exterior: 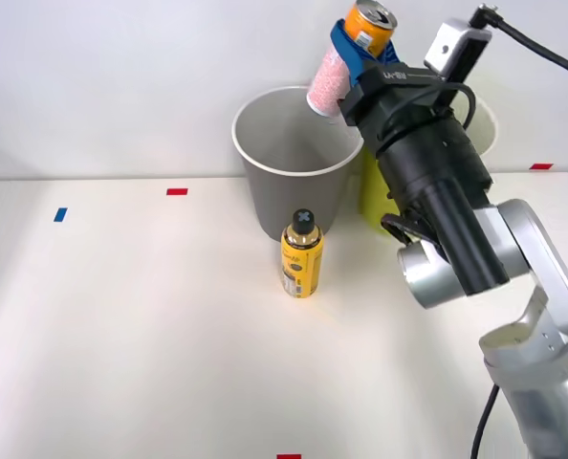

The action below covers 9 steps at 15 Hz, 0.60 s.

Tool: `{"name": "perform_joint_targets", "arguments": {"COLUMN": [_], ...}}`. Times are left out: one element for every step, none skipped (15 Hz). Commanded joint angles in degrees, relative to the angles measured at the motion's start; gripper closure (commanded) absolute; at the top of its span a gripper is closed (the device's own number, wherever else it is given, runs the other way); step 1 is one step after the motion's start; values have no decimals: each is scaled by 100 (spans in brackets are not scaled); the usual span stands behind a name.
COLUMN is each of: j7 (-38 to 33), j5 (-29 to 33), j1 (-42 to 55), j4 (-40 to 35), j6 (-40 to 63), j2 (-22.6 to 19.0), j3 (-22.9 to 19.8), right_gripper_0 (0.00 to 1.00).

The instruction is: Put cans in the gray bin, plastic bottles in the light green bin

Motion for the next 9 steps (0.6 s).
{"name": "perform_joint_targets", "arguments": {"j7": [3,3,12,12,12,21,21,21,21], "j5": [113,157,157,210,280,289,298,298,298], "j1": [-252,-278,-296,-305,-305,-322,-384,-445,-489], "j4": [373,452,496,514,514,523,523,523,523], "j6": [-15,-15,-15,-24,-15,-15,-24,-15,-15], "j2": [-295,-348,-374,-401,-418,-418,-409,-374,-357], "j3": [217,252,287,349,428,463,524,560,568], "right_gripper_0": [100,100,100,100,100,100,100,100,100]}}
